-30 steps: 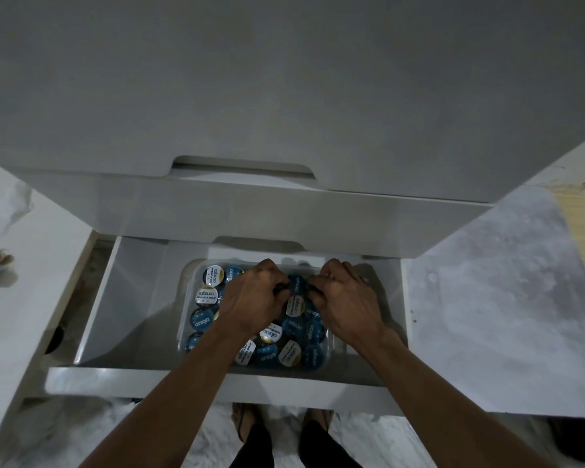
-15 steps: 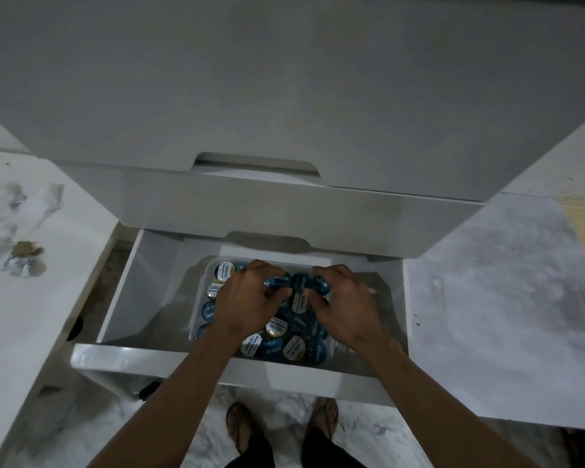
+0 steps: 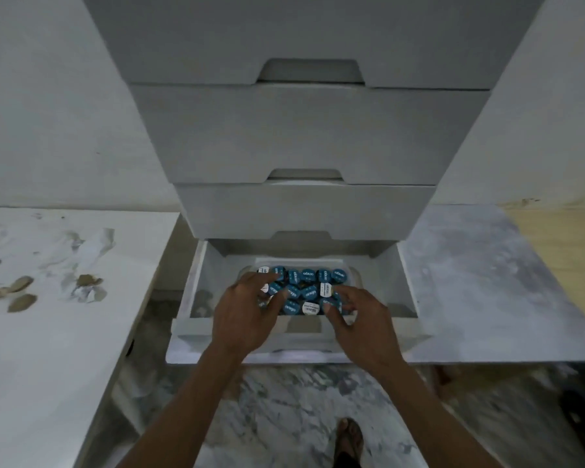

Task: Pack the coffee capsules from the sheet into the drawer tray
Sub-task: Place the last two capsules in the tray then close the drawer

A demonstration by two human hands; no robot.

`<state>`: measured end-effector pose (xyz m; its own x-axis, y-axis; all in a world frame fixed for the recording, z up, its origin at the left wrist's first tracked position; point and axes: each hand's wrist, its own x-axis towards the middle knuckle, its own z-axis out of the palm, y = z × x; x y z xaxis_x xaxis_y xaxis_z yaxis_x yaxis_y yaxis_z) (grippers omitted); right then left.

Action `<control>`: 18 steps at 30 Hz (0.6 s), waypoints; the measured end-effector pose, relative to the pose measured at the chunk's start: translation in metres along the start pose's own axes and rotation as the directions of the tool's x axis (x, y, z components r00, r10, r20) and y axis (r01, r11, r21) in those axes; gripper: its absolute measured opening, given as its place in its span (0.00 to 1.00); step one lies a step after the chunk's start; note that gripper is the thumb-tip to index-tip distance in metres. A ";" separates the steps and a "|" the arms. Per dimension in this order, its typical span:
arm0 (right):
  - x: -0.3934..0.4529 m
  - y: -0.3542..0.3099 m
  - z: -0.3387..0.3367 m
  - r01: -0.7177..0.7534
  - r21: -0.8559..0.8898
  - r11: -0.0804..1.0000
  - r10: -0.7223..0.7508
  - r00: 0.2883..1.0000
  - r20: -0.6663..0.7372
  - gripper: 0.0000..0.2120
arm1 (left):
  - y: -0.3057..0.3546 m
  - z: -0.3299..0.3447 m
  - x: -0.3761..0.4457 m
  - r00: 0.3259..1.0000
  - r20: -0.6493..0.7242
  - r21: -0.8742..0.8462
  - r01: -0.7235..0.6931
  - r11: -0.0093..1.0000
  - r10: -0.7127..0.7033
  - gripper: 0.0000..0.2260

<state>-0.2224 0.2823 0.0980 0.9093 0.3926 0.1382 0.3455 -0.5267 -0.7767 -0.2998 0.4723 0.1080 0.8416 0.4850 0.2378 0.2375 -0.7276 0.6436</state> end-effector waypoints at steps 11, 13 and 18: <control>-0.071 0.018 0.012 0.008 -0.367 0.930 -0.076 0.982 -0.172 0.27 | -0.031 0.010 -0.081 0.995 -0.005 0.260 -0.098 0.961 0.103 0.29; -0.068 0.026 0.017 0.012 -0.455 0.890 -0.100 0.980 -0.170 0.29 | -0.034 0.023 -0.084 0.997 -0.008 0.319 -0.074 0.945 0.081 0.31; -0.057 0.065 0.041 0.014 -0.591 0.807 -0.168 0.964 -0.205 0.32 | -0.057 0.068 -0.083 0.991 -0.074 0.461 -0.066 0.885 0.113 0.35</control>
<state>-0.2608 0.2564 0.0147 0.8665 0.3120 0.3897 0.4290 -0.8645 -0.2617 -0.3503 0.4410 0.0021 0.8246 0.4347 0.3622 0.3781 -0.8995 0.2188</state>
